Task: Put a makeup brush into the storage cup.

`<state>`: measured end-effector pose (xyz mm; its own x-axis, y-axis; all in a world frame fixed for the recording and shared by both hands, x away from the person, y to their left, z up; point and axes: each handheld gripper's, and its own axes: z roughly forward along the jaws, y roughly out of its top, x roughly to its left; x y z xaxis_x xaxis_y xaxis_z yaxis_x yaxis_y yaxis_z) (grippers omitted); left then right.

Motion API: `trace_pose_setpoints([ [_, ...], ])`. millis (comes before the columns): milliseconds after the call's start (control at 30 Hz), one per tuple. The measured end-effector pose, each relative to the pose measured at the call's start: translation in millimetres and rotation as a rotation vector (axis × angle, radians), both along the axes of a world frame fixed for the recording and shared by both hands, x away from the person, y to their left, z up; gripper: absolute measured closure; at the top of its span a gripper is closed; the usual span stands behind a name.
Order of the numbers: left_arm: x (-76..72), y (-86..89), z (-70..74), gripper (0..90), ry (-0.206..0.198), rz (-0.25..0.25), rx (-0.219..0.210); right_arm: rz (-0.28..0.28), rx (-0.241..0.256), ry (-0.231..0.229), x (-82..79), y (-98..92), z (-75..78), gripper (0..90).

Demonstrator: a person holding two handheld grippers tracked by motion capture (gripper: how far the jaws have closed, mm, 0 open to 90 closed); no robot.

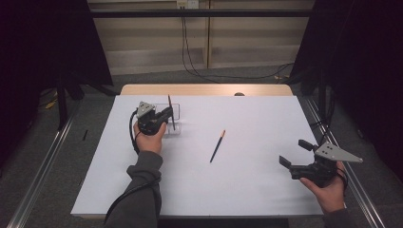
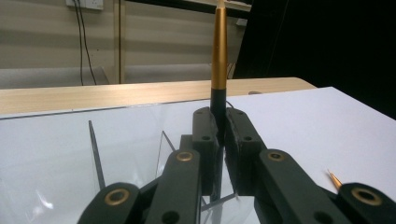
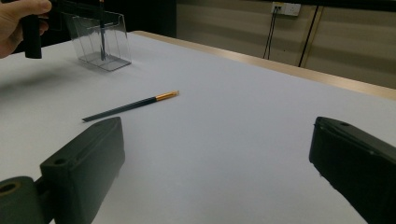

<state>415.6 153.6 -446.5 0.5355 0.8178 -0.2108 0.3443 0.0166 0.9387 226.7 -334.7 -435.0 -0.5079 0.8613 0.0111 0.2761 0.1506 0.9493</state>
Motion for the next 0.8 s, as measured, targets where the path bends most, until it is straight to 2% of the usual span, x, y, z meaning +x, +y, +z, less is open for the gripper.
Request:
trace_pose_setpoints([
  [400,-2.7,-3.7,-3.0,83.0,0.026,-0.003,0.025,0.000,-0.002,0.002,0.0,0.7,0.3,3.0],
  [500,-3.3,-4.1,-3.9,83.0,0.027,-0.001,0.018,0.002,0.001,0.002,0.2,0.4,0.1,3.0],
  [800,-5.1,-2.9,-4.9,83.0,0.034,-0.003,0.030,0.001,0.001,0.006,0.0,1.3,0.5,3.0],
])
